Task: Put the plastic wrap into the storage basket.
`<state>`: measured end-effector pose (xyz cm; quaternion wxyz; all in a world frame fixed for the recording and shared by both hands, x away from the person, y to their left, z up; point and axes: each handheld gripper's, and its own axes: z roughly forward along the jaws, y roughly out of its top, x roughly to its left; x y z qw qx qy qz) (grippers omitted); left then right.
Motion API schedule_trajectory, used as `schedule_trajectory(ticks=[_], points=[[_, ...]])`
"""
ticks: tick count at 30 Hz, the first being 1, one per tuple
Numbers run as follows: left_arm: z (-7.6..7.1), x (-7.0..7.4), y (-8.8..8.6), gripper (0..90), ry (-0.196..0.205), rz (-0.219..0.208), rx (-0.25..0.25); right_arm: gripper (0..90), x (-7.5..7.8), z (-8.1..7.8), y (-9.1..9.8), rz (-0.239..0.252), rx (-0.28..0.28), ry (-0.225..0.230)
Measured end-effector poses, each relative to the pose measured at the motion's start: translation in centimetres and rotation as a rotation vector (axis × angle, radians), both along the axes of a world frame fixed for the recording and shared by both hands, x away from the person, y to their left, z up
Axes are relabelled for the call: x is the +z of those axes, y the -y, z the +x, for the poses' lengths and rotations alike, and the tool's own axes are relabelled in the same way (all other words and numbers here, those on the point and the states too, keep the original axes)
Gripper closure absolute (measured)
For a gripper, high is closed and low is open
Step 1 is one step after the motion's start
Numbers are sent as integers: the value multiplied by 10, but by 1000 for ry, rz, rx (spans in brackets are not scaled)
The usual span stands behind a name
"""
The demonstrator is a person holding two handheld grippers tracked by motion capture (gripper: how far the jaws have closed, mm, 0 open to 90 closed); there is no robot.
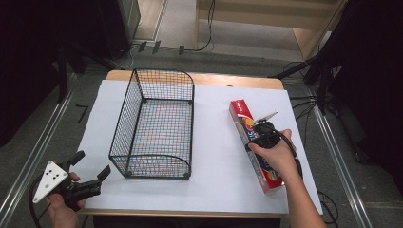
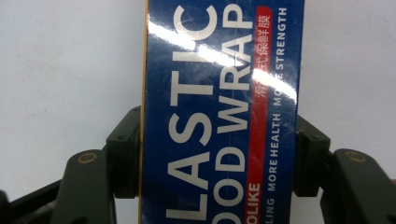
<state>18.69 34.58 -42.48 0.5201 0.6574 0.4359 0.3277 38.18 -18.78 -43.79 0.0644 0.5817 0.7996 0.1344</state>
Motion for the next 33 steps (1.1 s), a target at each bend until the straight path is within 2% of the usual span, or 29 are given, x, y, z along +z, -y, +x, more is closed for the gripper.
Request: schedule_trajectory(ticks=[9,12,13,18,19,33], points=[[0,0,-1,30,-1,-2,1,414,1,-1,-4,-33,-12,5],[0,0,-1,30,-1,-3,2,418,2,-1,-5,-44,1,5],[0,0,-1,30,-1,-2,2,422,3,-1,-5,-66,14,11],[0,0,-1,30,0,-4,2,423,6,-1,-3,-57,22,9],[0,0,-1,30,1,-3,3,424,7,-2,-3,-72,51,21],[0,0,-1,30,-1,-1,7,424,26,-10,0,-62,115,39]])
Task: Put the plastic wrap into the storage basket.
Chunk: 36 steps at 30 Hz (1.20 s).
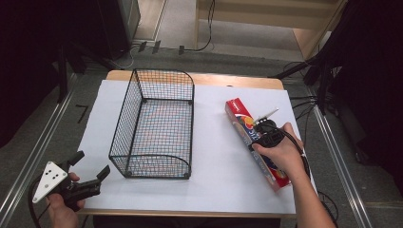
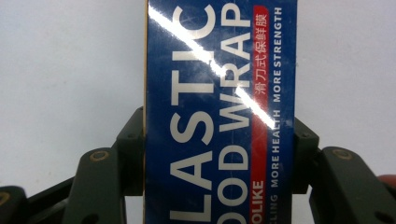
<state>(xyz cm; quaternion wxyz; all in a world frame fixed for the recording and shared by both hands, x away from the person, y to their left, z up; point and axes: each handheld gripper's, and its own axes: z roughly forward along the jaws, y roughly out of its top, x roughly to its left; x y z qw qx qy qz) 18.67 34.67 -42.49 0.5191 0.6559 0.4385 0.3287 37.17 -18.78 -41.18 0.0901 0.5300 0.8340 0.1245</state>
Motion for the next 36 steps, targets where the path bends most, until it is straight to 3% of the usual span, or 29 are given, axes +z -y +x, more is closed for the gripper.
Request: schedule_trajectory(ticks=[14,36], points=[[0,0,0,30,4,-1,-3,425,21,-6,-12,5,57,29],[-3,0,-2,30,7,-1,-5,424,54,-6,-46,27,134,68]])
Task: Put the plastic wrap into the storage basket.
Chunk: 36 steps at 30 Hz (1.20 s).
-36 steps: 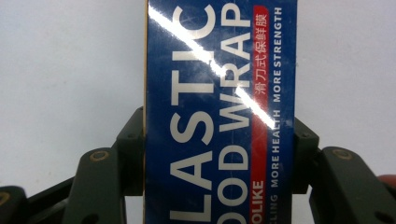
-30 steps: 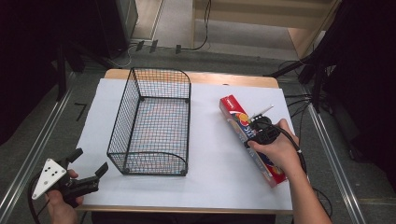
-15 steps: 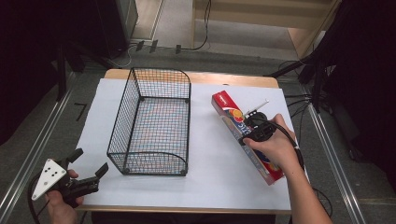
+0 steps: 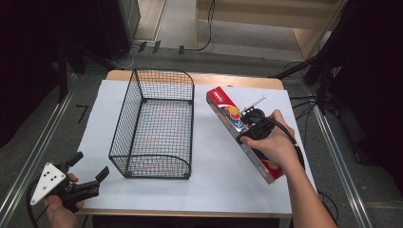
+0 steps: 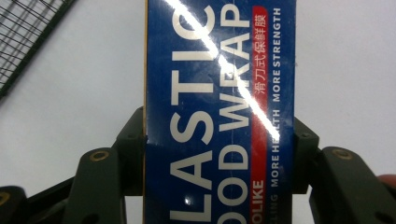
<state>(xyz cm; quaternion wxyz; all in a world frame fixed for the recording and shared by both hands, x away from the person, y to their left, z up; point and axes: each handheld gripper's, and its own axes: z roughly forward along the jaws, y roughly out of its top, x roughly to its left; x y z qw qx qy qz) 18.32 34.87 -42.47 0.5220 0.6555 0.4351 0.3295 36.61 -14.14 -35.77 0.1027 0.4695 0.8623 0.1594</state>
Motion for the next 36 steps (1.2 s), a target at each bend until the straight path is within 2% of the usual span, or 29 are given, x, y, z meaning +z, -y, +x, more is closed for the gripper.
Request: schedule_trajectory(ticks=[21,36], points=[[-1,0,-1,30,5,-1,-1,424,22,1,-32,11,51,36],[-1,1,-1,30,6,-3,-2,424,29,0,-52,12,85,38]])
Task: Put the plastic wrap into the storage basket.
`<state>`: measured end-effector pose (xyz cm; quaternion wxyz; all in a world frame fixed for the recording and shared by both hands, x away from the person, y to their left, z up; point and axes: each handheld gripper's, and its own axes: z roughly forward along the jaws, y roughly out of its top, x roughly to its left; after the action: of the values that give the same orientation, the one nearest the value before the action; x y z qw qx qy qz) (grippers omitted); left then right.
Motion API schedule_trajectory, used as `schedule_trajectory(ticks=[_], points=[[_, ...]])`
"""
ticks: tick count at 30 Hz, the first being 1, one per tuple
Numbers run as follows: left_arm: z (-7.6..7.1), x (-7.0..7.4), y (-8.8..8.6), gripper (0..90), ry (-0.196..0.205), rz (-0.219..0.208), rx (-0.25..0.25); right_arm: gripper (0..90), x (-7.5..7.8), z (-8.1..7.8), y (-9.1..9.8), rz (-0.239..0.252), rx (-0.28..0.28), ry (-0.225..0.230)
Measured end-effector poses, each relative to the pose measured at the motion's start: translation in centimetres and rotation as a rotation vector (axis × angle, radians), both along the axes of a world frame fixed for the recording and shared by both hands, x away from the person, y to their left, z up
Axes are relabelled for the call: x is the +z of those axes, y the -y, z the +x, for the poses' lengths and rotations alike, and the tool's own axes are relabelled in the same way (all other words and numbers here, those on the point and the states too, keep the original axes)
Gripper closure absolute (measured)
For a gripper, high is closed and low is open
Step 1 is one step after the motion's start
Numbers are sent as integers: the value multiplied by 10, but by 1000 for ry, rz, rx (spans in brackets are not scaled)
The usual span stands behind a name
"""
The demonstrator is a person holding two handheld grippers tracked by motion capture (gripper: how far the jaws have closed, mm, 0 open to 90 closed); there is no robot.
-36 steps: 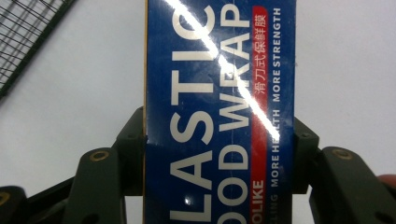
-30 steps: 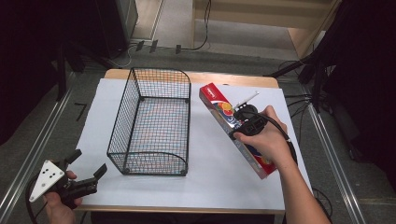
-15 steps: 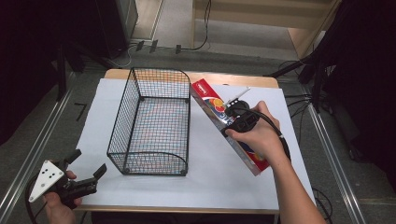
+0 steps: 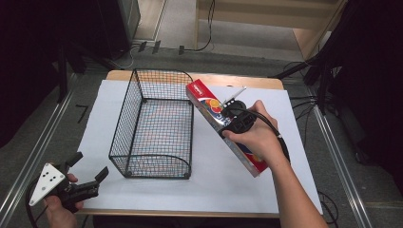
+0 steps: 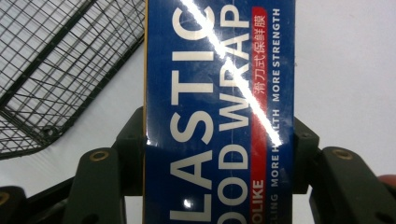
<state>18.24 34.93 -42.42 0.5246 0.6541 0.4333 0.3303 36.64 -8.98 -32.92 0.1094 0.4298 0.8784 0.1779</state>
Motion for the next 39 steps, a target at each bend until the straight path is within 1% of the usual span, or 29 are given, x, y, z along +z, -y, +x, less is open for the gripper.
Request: schedule_trajectory(ticks=[5,8,10,12,14,18,26,30,35,39], points=[[0,0,0,30,-1,0,0,424,1,0,-7,-3,19,4],[0,0,0,30,0,-1,0,424,3,-1,-15,-5,32,5],[0,0,0,30,0,-1,0,424,4,-1,-17,-5,36,6],[0,0,0,30,0,0,1,423,5,-2,-23,-4,51,7],[0,0,0,30,0,-1,1,424,6,-2,-25,-4,51,4],[0,0,0,30,0,-1,1,423,6,-4,-36,-1,81,3],[0,0,-1,30,0,-3,0,423,5,-6,-50,-7,114,3],[0,0,-1,30,0,-4,0,423,6,-9,-59,5,136,-3],[0,0,-1,30,0,-4,0,423,6,-11,-67,3,156,-7],[0,0,0,30,1,-3,-1,423,6,-13,-77,3,185,-12]])
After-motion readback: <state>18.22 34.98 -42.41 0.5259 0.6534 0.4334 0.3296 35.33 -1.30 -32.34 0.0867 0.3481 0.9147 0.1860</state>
